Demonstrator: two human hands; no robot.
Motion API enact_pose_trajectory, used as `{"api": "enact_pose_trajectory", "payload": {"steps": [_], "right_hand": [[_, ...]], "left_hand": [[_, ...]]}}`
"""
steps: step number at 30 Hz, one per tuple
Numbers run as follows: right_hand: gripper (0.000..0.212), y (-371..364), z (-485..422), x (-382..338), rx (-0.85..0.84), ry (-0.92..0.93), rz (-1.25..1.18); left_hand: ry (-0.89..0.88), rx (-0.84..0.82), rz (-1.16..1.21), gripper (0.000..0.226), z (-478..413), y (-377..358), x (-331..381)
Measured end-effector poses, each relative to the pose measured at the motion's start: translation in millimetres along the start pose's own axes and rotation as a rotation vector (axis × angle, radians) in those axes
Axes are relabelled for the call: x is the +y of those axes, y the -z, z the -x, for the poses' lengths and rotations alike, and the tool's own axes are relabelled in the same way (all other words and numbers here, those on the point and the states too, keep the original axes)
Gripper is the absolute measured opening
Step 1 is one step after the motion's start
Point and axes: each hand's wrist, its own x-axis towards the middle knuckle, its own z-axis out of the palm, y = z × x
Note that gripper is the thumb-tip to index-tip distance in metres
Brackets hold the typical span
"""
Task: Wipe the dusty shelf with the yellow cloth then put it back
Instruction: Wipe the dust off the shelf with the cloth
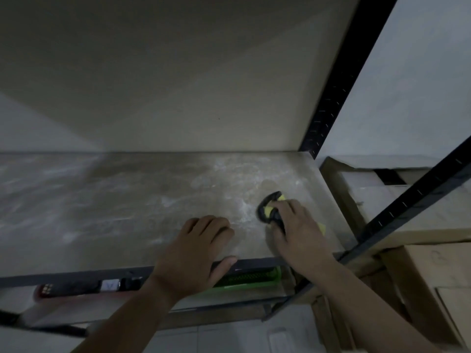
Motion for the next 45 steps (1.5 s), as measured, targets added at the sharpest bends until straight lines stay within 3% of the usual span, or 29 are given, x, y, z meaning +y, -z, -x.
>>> {"api": "enact_pose_trajectory", "payload": {"steps": [3,6,8,10,13,17,19,20,24,28,31,34,36,40,42,45], "right_hand": [[0.029,14,-18,17,0.002,-0.109,-0.271],[0.04,26,-56,50,0.198,-0.344,-0.109],[0.045,26,-72,59,0.125,-0.442,0.046],[0.044,18,-76,55,0.027,-0.43,0.114],[0.04,12,-66,38,0.021,-0.24,0.125],[0.017,13,-37,18,-0.084,0.0,-0.197],[0.015,18,-33,21,-0.125,-0.051,-0.378],[0.016,21,-38,27,-0.067,-0.101,-0.423],[0.024,30,-78,56,0.321,-0.273,-0.172],[0.04,16,-98,60,0.081,-0.496,0.14],[0.03,5,-93,35,0.078,-0.283,0.051],[0.013,0,-79,19,0.027,-0.09,-0.255],[0.016,7,-83,26,0.05,-0.15,-0.361],[0.035,17,-117,62,0.321,-0.42,-0.186],[0.037,15,-130,73,0.236,-0.523,-0.105],[0.038,9,-144,75,0.118,-0.525,-0.005]], "left_hand": [[0.002,0.005,0.001,0.047,0,0,0],[0.009,0.004,0.002,0.048,0,-1,0],[0.018,0.0,0.004,0.049,1,-1,0],[0.027,-0.008,0.007,0.049,1,-1,0],[0.023,0.001,0.011,0.05,2,-1,-1],[0.021,-0.002,0.016,0.049,3,-2,-1],[0.026,-0.009,0.021,0.048,2,-1,0],[0.027,-0.012,0.018,0.048,1,-1,1],[0.04,-0.03,0.009,0.049,1,0,1],[0.031,-0.018,0.018,0.046,-2,3,2],[0.016,0.005,0.026,0.043,-3,4,1],[0.019,0.008,0.024,0.045,-1,4,1],[0.013,0.013,0.027,0.045,-2,4,2],[0.007,0.01,0.026,0.044,-2,4,2],[0.005,0.003,0.03,0.042,-2,4,2],[0.0,0.009,0.037,0.043,-3,5,0]]}}
